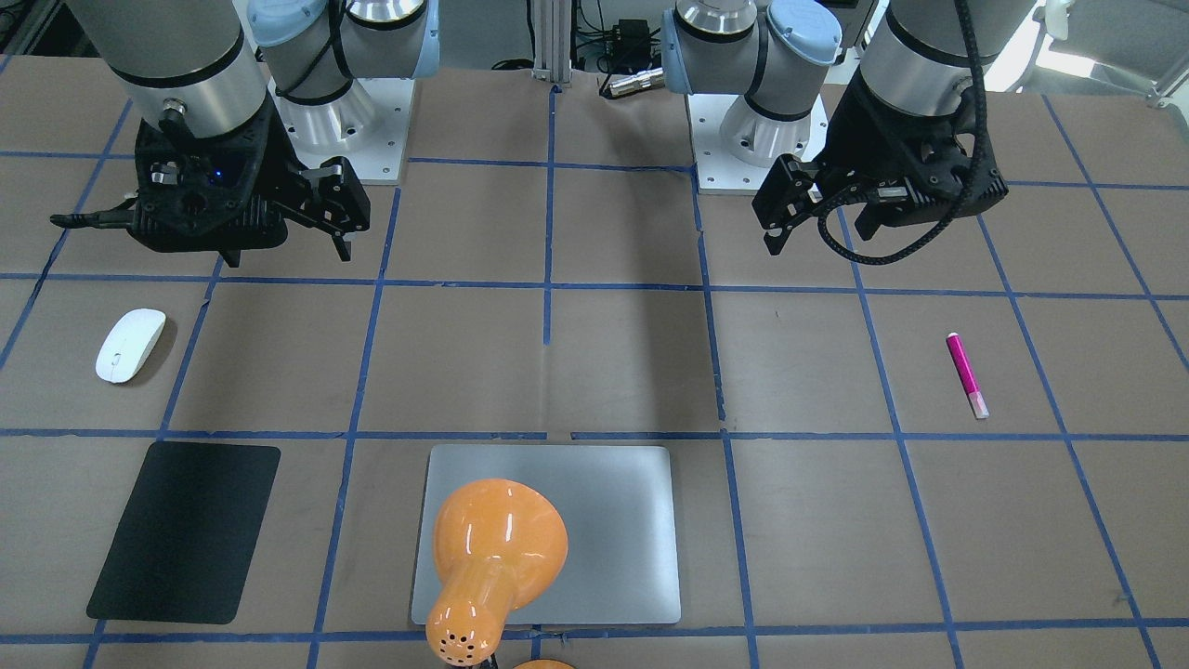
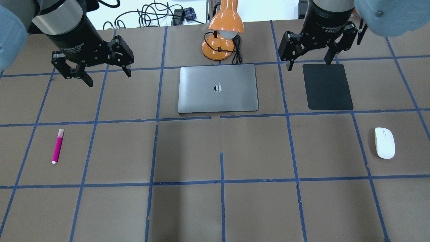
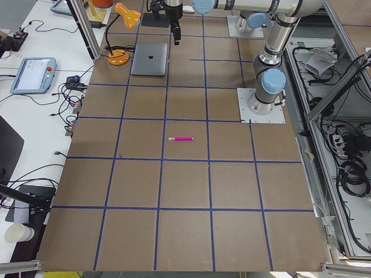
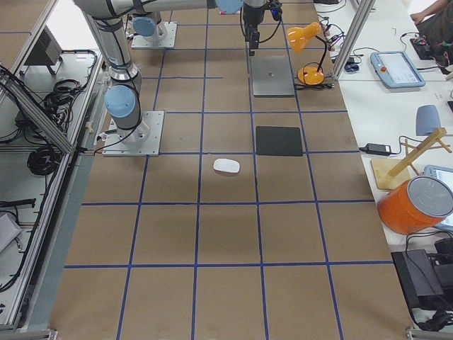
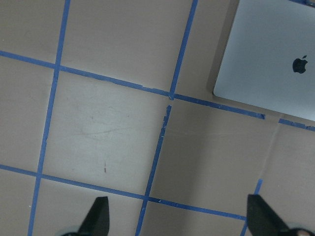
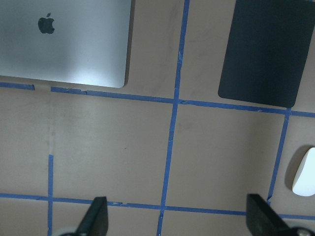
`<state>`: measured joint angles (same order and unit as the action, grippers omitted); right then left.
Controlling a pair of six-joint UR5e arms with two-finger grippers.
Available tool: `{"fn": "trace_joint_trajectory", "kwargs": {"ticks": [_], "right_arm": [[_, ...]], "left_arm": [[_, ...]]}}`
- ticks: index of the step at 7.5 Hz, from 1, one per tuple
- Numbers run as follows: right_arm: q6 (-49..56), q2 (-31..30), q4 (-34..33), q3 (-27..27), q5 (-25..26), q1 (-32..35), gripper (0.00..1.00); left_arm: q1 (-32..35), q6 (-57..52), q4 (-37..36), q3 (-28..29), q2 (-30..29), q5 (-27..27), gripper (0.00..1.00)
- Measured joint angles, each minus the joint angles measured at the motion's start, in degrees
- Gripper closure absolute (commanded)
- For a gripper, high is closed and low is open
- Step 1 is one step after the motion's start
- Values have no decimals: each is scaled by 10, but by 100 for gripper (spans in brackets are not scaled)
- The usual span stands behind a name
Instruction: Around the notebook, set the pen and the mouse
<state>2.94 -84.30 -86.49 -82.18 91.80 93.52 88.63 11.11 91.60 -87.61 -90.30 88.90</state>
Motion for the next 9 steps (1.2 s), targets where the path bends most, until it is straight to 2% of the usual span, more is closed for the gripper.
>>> {"fn": "trace_joint_trajectory", "kwargs": {"ticks": [3,7,8,9], "right_arm": [[0,0,0,0,0,-2,0],[16,1,3,-10,6,-35,0],[35,1,1,-23,7,-55,6],[65,1,-3,-42,6,-89,7]], "left_arm": [[-4,-12,-61,-15,3,-4,0],[-13,-22,-66,-17,5,-2,0],[-35,-40,-62,-16,8,-2,0],[-71,-78,-53,-16,13,-2,0]]}}
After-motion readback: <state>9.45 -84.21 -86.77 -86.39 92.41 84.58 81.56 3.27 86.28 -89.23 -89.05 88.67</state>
